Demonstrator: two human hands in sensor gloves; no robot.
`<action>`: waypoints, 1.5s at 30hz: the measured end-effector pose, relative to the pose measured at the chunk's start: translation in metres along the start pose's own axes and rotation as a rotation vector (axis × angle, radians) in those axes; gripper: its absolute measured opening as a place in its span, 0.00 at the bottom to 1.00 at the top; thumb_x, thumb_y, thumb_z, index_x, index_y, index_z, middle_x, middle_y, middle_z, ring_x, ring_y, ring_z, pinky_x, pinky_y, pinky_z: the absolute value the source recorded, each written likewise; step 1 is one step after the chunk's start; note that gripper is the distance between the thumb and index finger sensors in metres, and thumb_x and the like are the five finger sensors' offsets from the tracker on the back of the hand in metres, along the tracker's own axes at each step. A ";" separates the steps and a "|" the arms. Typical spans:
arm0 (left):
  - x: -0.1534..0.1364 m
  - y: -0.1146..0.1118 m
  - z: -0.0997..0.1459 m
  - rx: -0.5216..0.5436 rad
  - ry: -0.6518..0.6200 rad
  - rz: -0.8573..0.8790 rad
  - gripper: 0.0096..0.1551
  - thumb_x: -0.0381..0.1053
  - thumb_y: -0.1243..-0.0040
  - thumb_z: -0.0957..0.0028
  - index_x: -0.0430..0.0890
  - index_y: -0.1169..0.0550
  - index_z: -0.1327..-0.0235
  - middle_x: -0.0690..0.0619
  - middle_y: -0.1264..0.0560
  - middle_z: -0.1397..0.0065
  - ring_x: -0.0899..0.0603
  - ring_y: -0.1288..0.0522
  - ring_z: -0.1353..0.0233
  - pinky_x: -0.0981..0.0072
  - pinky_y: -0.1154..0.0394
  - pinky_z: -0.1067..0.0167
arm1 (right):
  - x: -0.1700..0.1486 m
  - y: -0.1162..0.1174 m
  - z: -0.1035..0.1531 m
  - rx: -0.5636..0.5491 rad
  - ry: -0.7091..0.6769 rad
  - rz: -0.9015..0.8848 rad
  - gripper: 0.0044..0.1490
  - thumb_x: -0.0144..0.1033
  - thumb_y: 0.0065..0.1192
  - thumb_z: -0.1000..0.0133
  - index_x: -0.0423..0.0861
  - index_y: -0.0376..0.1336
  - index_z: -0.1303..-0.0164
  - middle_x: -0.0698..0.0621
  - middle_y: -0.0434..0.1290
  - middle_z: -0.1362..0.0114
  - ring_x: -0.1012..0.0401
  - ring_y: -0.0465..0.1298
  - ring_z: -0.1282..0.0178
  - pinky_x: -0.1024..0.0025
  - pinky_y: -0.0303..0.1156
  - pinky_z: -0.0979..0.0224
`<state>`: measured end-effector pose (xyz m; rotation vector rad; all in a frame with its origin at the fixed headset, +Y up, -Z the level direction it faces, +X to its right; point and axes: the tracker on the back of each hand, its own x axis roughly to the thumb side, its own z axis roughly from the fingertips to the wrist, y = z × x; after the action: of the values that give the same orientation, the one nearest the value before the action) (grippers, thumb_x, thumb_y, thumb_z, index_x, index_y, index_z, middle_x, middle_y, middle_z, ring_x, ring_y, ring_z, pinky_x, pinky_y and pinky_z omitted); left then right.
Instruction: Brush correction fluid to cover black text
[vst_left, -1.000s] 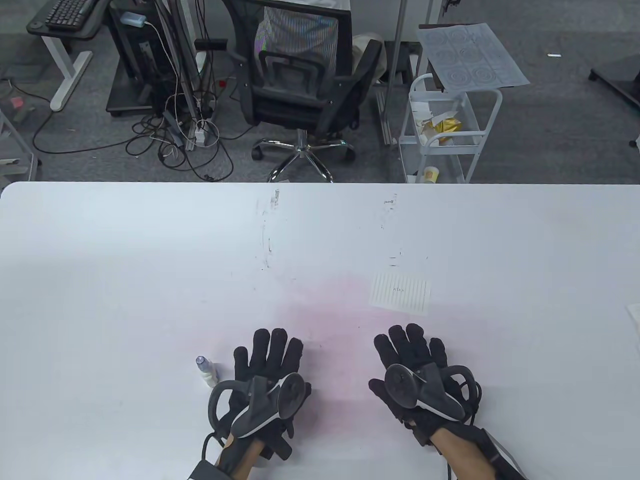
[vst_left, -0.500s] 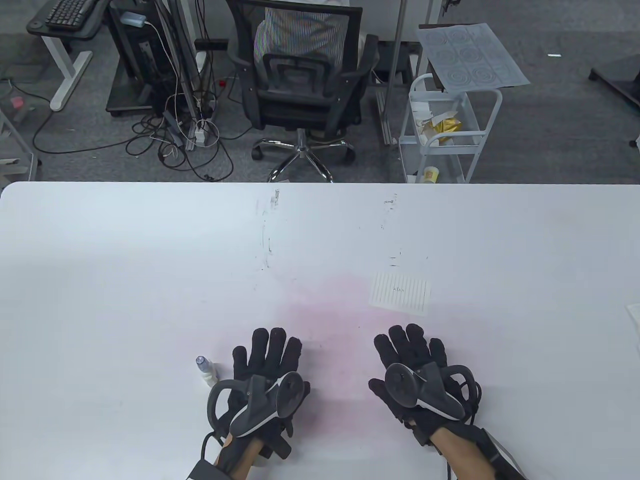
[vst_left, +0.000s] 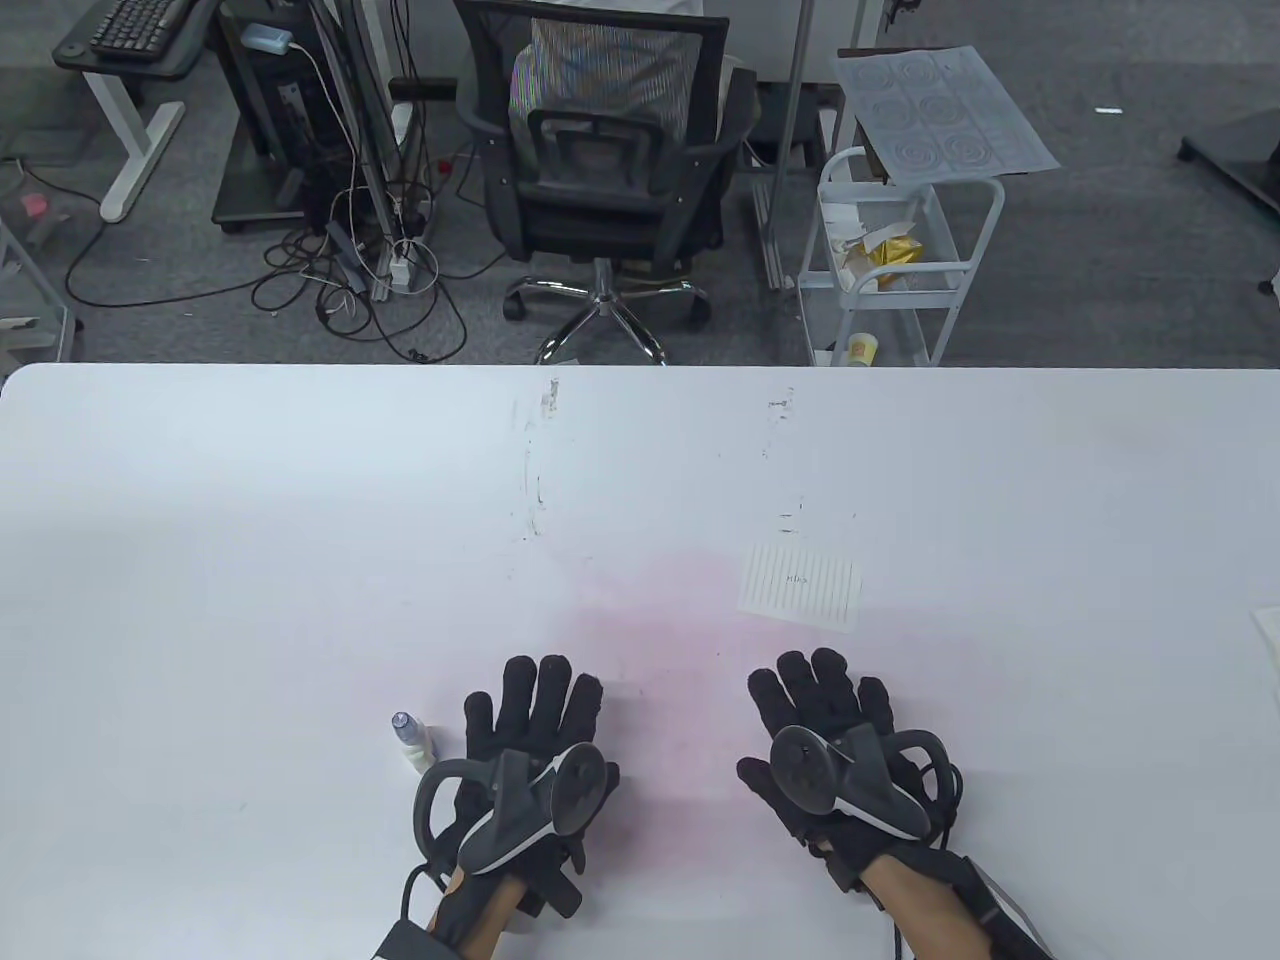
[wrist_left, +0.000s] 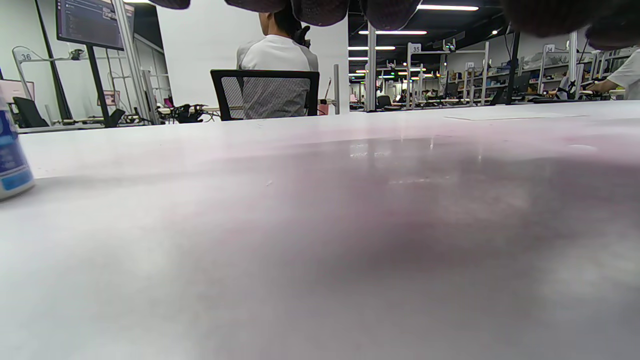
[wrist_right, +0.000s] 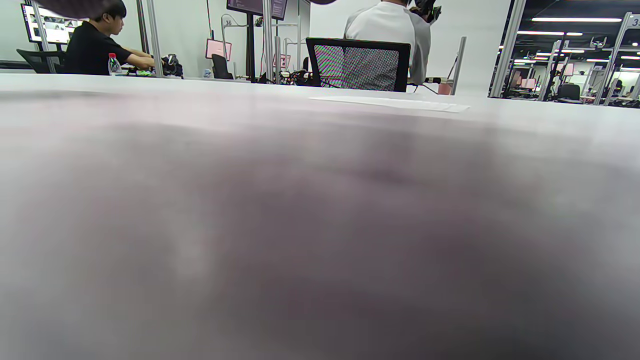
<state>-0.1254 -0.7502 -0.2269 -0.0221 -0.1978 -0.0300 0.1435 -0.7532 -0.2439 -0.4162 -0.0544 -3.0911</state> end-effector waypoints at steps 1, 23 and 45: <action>0.000 0.000 0.000 0.000 0.000 0.000 0.48 0.75 0.53 0.57 0.62 0.47 0.22 0.53 0.52 0.13 0.38 0.52 0.13 0.35 0.47 0.23 | 0.000 0.000 0.000 0.000 0.000 0.000 0.52 0.73 0.43 0.52 0.60 0.36 0.23 0.54 0.37 0.18 0.44 0.39 0.16 0.33 0.45 0.24; -0.002 0.001 0.000 0.003 0.004 0.002 0.48 0.75 0.53 0.57 0.62 0.46 0.22 0.53 0.52 0.13 0.38 0.52 0.13 0.34 0.47 0.23 | 0.001 0.000 -0.001 0.004 -0.017 -0.020 0.52 0.73 0.44 0.52 0.59 0.37 0.23 0.54 0.38 0.18 0.44 0.40 0.16 0.33 0.45 0.24; -0.010 0.002 -0.002 -0.004 0.020 0.019 0.48 0.75 0.52 0.57 0.62 0.46 0.22 0.53 0.52 0.13 0.38 0.52 0.13 0.35 0.47 0.23 | -0.121 -0.042 -0.109 -0.003 0.458 -0.182 0.51 0.69 0.52 0.54 0.59 0.43 0.24 0.54 0.43 0.18 0.45 0.42 0.15 0.33 0.44 0.23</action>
<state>-0.1348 -0.7480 -0.2305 -0.0275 -0.1775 -0.0116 0.2305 -0.7128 -0.3823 0.3190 -0.0825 -3.2748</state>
